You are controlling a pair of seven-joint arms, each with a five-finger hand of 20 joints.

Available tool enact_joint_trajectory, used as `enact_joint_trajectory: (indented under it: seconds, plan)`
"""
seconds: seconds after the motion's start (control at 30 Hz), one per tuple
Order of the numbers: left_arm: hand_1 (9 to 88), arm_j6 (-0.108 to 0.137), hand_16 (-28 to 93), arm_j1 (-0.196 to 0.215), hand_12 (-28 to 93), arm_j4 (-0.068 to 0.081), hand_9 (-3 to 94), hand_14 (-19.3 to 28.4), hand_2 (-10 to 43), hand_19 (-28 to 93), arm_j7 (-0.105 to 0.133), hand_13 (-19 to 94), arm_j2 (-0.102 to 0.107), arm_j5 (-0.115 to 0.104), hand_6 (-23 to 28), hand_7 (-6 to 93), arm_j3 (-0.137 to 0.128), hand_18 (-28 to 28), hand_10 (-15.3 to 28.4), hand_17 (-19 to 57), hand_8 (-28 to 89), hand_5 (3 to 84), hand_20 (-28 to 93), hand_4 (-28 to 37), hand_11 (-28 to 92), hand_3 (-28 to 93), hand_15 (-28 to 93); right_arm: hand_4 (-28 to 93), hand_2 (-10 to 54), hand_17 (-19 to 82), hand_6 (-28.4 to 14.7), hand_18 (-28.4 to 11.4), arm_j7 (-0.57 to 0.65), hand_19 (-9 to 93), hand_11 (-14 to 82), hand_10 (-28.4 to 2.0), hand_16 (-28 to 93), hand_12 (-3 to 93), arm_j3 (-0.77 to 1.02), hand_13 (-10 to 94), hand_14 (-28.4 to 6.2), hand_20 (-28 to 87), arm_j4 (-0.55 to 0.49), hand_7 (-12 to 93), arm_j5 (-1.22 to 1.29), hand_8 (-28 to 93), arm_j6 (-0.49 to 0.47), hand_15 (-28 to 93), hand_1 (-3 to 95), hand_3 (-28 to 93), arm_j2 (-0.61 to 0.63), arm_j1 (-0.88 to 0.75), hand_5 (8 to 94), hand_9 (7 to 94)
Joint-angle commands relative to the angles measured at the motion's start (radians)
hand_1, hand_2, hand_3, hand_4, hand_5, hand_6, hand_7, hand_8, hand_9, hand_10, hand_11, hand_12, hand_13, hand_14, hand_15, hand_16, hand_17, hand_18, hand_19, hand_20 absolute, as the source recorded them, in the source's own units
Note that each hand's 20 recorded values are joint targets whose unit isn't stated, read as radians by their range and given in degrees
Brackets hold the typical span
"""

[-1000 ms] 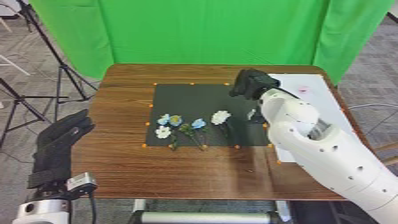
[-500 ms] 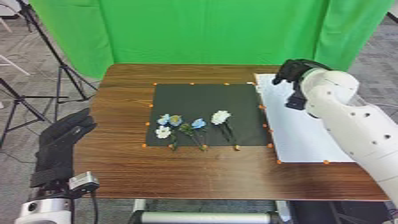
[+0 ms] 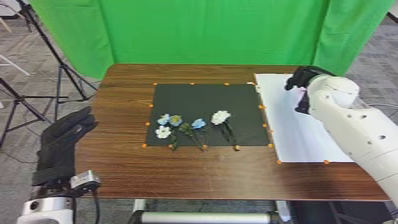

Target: Arrange flowers

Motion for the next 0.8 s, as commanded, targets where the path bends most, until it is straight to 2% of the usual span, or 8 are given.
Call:
enact_joint_trajectory:
  seconds: [0.03,0.17,0.2,0.3,0.33,0.53,0.6,0.8]
  plan:
    - [27.7,-0.006,-17,0.009,10,0.004,31.7,23.8,3.7,52,0.001,19,-0.003,0.0,10.9,20.7,0.0,18.8,19.1,-13.0,-12,40.7,12,-17.6,42,82,66,-26,0.4,19,-6.5,-20.8,-0.009,81,18.2,-18.2,12,12.9,0.014,59,-11.7,5,0.042,18,-0.025,-13,0.006,85,24.1,88,0.001,0.013,41.7,36.8]
    - [27.7,-0.01,-17,0.002,10,0.006,31.7,23.9,3.7,52,0.003,19,-0.009,0.002,10.9,20.7,0.002,18.8,19.1,-13.0,-12,40.7,12,-17.5,42,82,66,-26,0.2,19,-5.5,-20.9,-0.024,81,16.3,-16.5,12,12.1,0.043,59,-11.7,5,0.08,18,-0.042,-14,-0.024,85,24.4,89,-0.029,0.024,41.1,35.0]
    - [27.7,-0.004,-17,0.003,10,0.005,31.7,23.9,3.7,52,0.01,19,-0.005,-0.005,10.9,20.7,0.004,18.8,19.1,-13.0,-12,40.7,12,-17.5,42,82,66,-26,0.2,19,-5.2,-20.9,-0.026,81,15.9,-15.9,12,11.9,0.038,59,-11.7,5,0.098,18,-0.043,-14,-0.03,85,24.5,89,-0.039,0.038,40.7,34.5]
    - [27.6,-0.008,-17,0.006,10,0.002,31.7,23.9,3.6,52,0.003,19,-0.014,0.006,10.9,20.8,-0.005,18.8,19.1,-13.0,-12,40.7,12,-17.4,42,82,66,-26,0.2,20,-5.0,-21.1,-0.029,81,15.2,-14.3,12,11.0,0.054,59,-11.9,5,0.124,18,-0.065,-14,-0.067,85,24.3,89,-0.055,0.048,39.4,33.3]
    - [27.6,-0.005,-17,0.007,10,0.002,31.8,23.9,3.6,52,0.009,19,-0.013,0.001,10.9,20.8,-0.005,18.8,19.1,-13.0,-12,40.7,12,-17.4,42,82,66,-26,0.2,20,-5.2,-21.3,-0.029,81,14.9,-13.9,12,10.8,0.057,60,-12.1,5,0.135,17,-0.07,-14,-0.074,85,24.3,89,-0.061,0.053,39.2,33.0]
    - [27.6,-0.013,-17,0.019,10,-0.001,31.8,24.0,3.6,52,0.006,19,-0.032,0.005,10.9,20.8,-0.019,18.8,19.1,-12.9,-12,40.6,12,-17.3,42,82,66,-26,0.6,20,-5.4,-21.5,-0.019,82,15.0,-13.8,12,9.8,0.073,60,-12.3,6,0.161,16,-0.093,-14,-0.14,85,24.2,89,-0.077,0.059,38.4,32.6]
    - [27.7,-0.02,-17,0.018,10,-0.001,31.8,23.9,3.6,52,-0.005,19,-0.044,0.017,10.9,20.8,-0.021,18.8,19.1,-12.9,-12,40.6,12,-17.3,42,82,66,-26,0.7,20,-5.5,-21.6,-0.02,82,15.2,-13.8,12,9.7,0.083,60,-12.4,6,0.159,17,-0.099,-14,-0.147,85,24.2,89,-0.08,0.05,38.6,32.9]
    - [27.7,-0.016,-17,0.018,10,-0.001,31.8,23.9,3.6,52,0.0,19,-0.041,0.012,10.9,20.8,-0.015,18.8,19.1,-12.9,-12,40.6,12,-17.3,42,82,66,-26,0.7,20,-6.7,-21.7,-0.029,82,16.8,-13.7,13,10.1,0.073,61,-12.0,6,0.147,17,-0.15,-14,-0.133,85,25.0,89,-0.074,0.026,42.4,37.9]
